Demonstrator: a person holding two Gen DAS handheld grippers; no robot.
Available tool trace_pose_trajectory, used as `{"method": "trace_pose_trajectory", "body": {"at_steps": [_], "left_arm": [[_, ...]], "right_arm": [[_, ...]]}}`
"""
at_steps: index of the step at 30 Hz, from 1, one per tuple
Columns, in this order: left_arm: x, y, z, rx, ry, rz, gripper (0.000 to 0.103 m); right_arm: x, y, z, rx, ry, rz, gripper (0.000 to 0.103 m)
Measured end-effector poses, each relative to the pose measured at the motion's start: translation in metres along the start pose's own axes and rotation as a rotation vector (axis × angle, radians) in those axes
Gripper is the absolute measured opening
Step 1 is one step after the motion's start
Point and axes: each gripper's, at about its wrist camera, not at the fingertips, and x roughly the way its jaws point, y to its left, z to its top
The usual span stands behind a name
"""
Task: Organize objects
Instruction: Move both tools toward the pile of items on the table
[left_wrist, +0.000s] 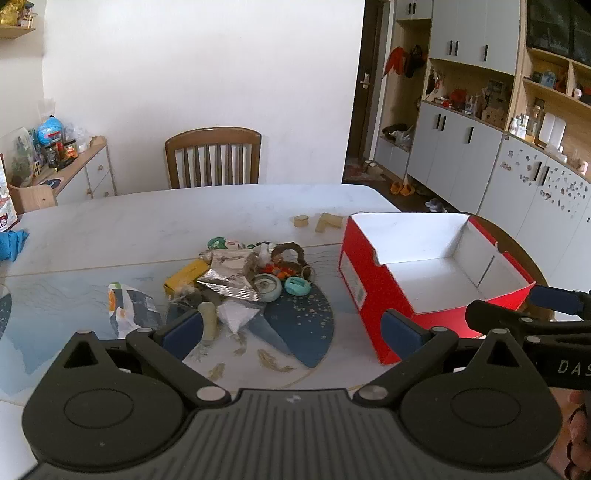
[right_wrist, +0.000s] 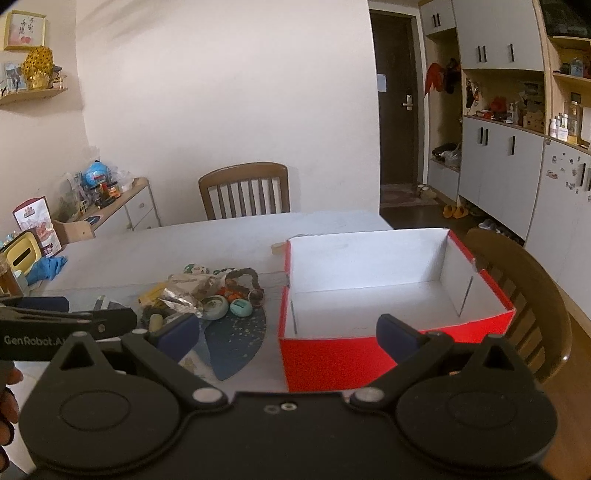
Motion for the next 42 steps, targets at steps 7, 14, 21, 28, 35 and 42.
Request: {"method": "trace_pose_trajectory", "body": {"at_steps": [7, 14, 21, 28, 35, 42], "left_arm": [[0.014, 0.028, 0.006, -0.002, 0.009, -0.019, 0.103], [0.034, 0.065, 0.013, 0.01, 0.023, -0.006, 0.103], [0.059, 0.108, 0.014, -0.017, 0.055, 0.031, 0.103], [0.088, 0.154, 0.015, -0.026, 0.088, 0.079, 0.103], [0.127, 0.2, 0.015, -0.073, 0.142, 0.106, 0.102], [0.159, 0.22, 0.008, -0.074, 0.198, 0.1, 0.102]], "right_arm": [[0.017, 0.023, 0.005, -0.008, 0.018, -0.01, 0.102], [0.041, 0.051, 0.009, -0.019, 0.052, -0.004, 0.102], [0.066, 0.082, 0.009, -0.048, 0.083, 0.005, 0.102], [0.102, 0.108, 0.006, -0.045, 0.157, 0.076, 0.1], [0.139, 0.135, -0.001, -0.076, 0.228, 0.104, 0.097], [0.171, 0.17, -0.009, -0.148, 0.278, 0.154, 0.086]]}}
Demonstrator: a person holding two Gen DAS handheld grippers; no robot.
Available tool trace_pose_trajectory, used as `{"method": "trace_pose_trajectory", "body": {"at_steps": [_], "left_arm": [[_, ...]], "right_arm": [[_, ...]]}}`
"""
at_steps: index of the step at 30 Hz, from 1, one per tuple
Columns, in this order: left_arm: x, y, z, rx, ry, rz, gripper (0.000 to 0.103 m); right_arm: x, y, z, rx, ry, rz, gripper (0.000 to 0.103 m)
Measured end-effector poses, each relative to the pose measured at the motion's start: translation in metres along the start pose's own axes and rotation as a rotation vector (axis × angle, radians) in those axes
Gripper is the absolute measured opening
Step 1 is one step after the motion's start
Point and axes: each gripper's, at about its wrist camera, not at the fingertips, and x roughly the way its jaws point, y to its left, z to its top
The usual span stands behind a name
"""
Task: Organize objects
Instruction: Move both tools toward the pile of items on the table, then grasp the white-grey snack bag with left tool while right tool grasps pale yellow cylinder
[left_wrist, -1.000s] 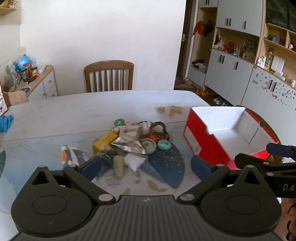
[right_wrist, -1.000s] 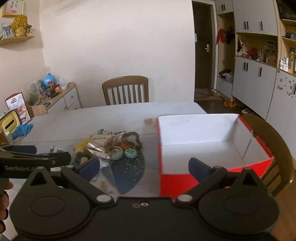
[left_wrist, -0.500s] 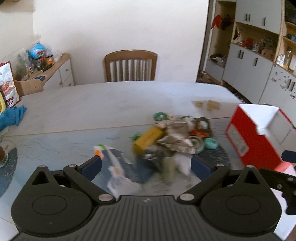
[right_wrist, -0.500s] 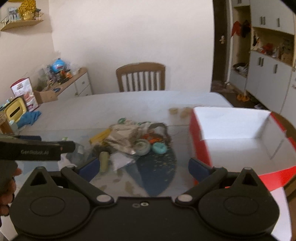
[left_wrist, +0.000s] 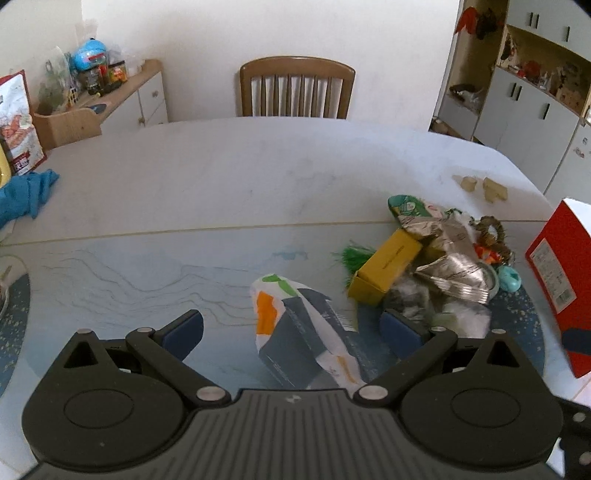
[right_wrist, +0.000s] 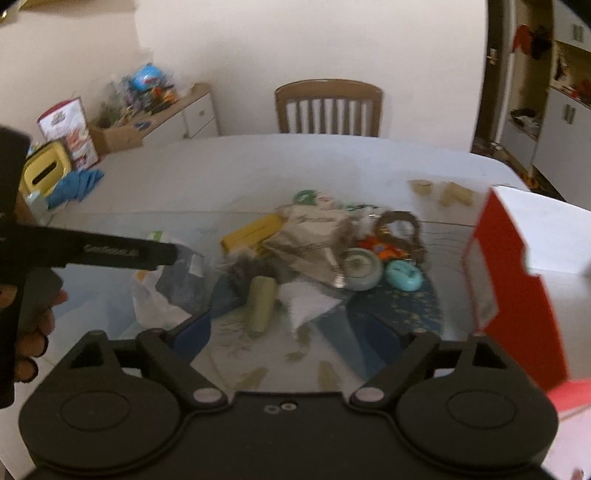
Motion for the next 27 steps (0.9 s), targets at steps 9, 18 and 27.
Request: {"method": "trace_pose_trajectory", "body": {"at_steps": [9, 18, 27], "left_arm": [[0.03, 0.012, -0.002, -0.015, 0.068, -0.041, 0.102], [0.042, 0.019, -0.014, -0.051, 0.106, -0.093, 0.099], [0.038, 0.024, -0.015, -0.082, 0.106, -0.145, 0.067]], "right_arm": [[0.049, 0.019, 0.007, -0.061, 0.078, 0.065, 0.063], [0.079, 0.016, 0.011, -0.034, 0.137, 0.061, 0.051], [0.089, 0.009, 0.012, 0.046, 0.171, 0.036, 0.026]]}}
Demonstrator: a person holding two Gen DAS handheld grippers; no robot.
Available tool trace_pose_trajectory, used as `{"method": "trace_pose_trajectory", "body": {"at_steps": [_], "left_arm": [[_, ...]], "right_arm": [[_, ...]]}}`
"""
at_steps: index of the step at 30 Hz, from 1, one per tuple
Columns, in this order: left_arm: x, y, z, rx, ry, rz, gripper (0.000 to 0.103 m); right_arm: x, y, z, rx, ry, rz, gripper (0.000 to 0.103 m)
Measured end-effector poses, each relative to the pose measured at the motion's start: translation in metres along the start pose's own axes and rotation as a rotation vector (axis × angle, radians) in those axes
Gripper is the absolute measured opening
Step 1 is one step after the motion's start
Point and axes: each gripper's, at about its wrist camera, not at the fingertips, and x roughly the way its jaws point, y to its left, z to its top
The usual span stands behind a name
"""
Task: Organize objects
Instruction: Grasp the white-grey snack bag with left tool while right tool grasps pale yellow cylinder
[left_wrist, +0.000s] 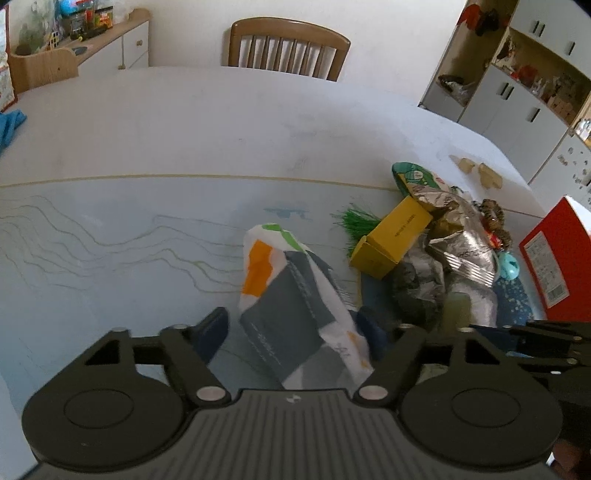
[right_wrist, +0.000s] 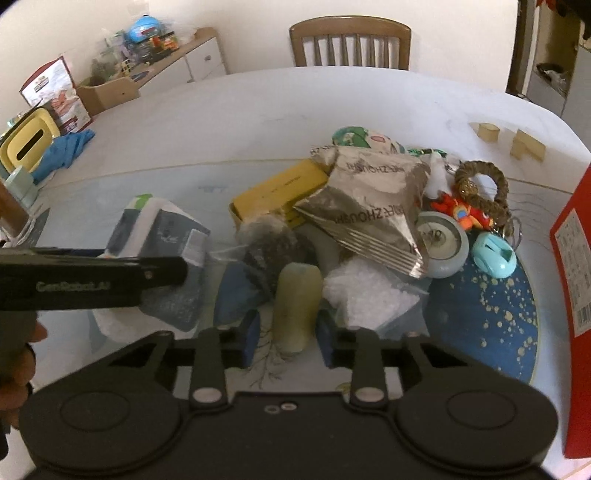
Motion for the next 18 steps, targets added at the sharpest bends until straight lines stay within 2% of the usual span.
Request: {"method": "trace_pose_trajectory", "body": {"at_steps": [3, 4, 6, 8, 11, 14, 18], "left_arm": [[-0.003, -0.002, 0.0, 0.015, -0.009, -0.004, 0.054], [-0.004, -0.003, 0.0, 0.021, -0.012, -0.001, 0.053], [-0.01, -0.003, -0.002, 0.033, -0.022, 0.0, 0.042], [-0.014, -0.004, -0.002, 0.04, -0.026, -0.009, 0.038], [-0.021, -0.006, -0.003, 0.056, -0.03, -0.016, 0.034], [-0.032, -0.009, -0.005, 0.075, -0.042, -0.023, 0.034], [-0.048, -0.014, -0.008, 0.087, -0.054, -0.044, 0.034]], "right_arm": [[-0.002, 0.0, -0.001, 0.009, -0.002, -0.006, 0.023], [-0.003, 0.0, -0.001, 0.007, -0.006, -0.008, 0.023], [-0.005, 0.002, -0.001, -0.001, -0.002, -0.006, 0.023], [-0.009, 0.003, -0.002, -0.013, -0.008, -0.006, 0.023], [-0.018, 0.004, -0.004, -0.02, -0.017, 0.001, 0.022], [-0.032, 0.003, -0.008, -0.025, -0.022, 0.006, 0.013], [-0.056, -0.006, -0.016, -0.03, -0.042, 0.019, 0.014]]}}
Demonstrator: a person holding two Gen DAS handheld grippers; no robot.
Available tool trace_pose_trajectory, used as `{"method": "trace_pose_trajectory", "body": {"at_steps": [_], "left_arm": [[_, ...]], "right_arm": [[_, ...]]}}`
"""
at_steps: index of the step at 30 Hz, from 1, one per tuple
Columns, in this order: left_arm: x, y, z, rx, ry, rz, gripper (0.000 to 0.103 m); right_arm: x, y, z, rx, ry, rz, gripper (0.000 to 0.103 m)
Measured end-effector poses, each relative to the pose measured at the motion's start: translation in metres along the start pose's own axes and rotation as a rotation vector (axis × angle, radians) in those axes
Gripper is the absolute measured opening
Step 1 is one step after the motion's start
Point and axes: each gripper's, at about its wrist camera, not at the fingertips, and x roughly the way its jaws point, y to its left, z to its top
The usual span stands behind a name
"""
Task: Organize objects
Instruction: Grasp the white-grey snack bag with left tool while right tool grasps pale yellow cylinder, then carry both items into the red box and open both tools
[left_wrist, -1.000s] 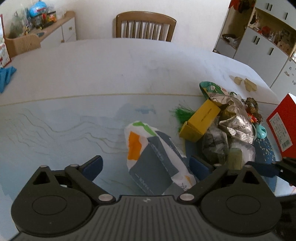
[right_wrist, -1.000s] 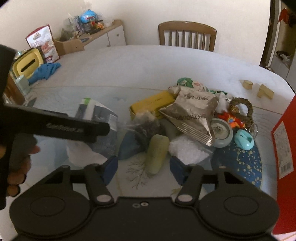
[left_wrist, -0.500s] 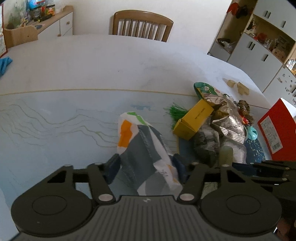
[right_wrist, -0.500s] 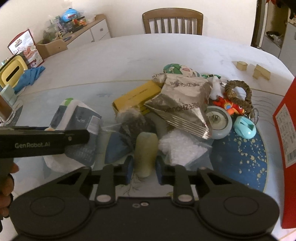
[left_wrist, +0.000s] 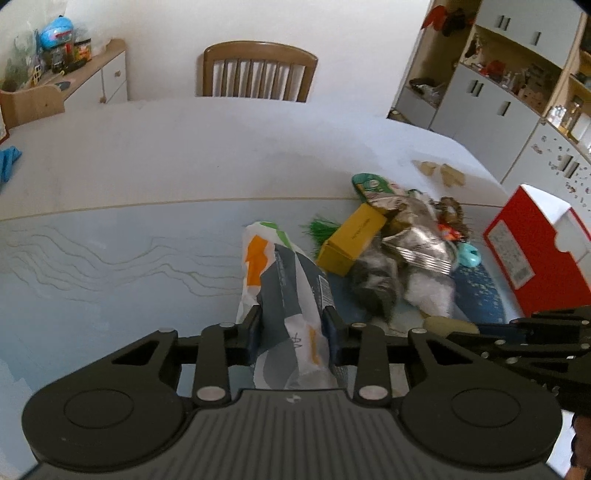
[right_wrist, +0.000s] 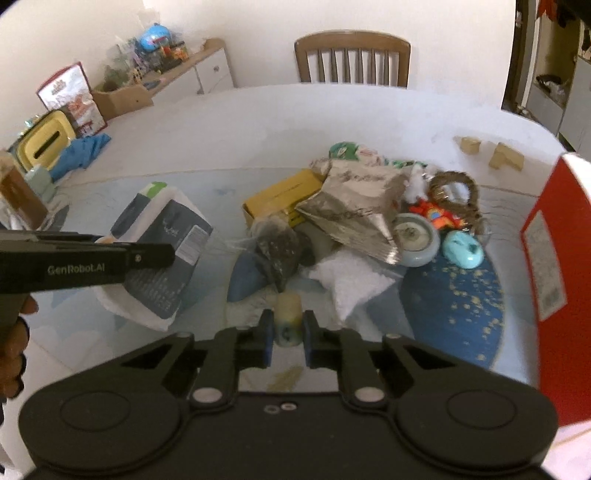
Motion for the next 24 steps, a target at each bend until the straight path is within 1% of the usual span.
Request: {"method": "trace_pose_trajectory", "body": {"at_steps": [4, 10, 15, 18, 24], "left_arm": [[-0.017, -0.006, -0.002, 0.009, 0.002, -0.014, 0.034], [-0.037, -0.038, 0.003, 0.064, -0.026, -0.038, 0.034], [-0.05, -0.075, 0.01, 0.106, -0.051, -0.063, 0.034], [-0.054, -0.101, 0.015, 0.147, -0.072, -0.064, 0.034], [-0.051, -0.155, 0.027, 0.189, -0.098, -0.07, 0.034]], "right_arm": [[-0.022, -0.01, -0.007, 0.014, -0.018, -0.005, 0.014], [-0.067, -0.027, -0.011, 0.034, -0.087, -0.007, 0.014], [-0.099, -0.052, -0.013, 0.053, -0.152, -0.018, 0.014], [-0.115, -0.071, -0.013, 0.061, -0.183, -0.029, 0.014], [-0.144, -0.118, -0.015, 0.08, -0.233, -0.049, 0.014]]}}
